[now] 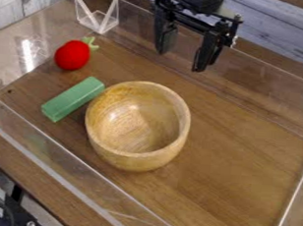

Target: Move the red object to the right side of the table

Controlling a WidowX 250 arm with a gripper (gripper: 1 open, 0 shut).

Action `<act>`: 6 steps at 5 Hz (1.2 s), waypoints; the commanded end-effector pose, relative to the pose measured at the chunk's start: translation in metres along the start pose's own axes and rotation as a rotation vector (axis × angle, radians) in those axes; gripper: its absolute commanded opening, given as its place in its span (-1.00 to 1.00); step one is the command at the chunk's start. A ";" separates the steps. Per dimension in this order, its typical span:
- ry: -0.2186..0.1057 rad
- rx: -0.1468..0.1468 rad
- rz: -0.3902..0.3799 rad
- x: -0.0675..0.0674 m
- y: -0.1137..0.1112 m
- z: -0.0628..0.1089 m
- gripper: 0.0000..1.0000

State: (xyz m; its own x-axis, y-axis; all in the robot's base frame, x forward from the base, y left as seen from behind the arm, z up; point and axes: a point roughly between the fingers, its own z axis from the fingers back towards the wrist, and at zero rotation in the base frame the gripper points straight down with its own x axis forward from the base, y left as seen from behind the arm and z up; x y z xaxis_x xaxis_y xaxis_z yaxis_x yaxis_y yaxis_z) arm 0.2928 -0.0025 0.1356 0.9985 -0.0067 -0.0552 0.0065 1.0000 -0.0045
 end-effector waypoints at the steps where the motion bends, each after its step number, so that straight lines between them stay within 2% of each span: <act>1: 0.022 0.004 -0.032 -0.009 0.001 0.000 1.00; 2: 0.033 0.011 -0.071 -0.018 0.011 0.004 1.00; 3: 0.039 0.010 -0.035 -0.024 0.034 -0.001 1.00; 4: 0.028 0.016 -0.016 -0.029 0.078 -0.006 1.00; 5: 0.004 0.031 -0.062 -0.033 0.101 -0.008 1.00; 6: -0.013 0.052 -0.104 -0.032 0.113 -0.013 1.00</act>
State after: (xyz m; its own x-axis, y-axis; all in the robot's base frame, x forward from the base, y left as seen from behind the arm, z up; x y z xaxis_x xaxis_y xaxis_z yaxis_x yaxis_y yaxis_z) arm 0.2600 0.1067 0.1095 0.9894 -0.1140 -0.0897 0.1158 0.9932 0.0149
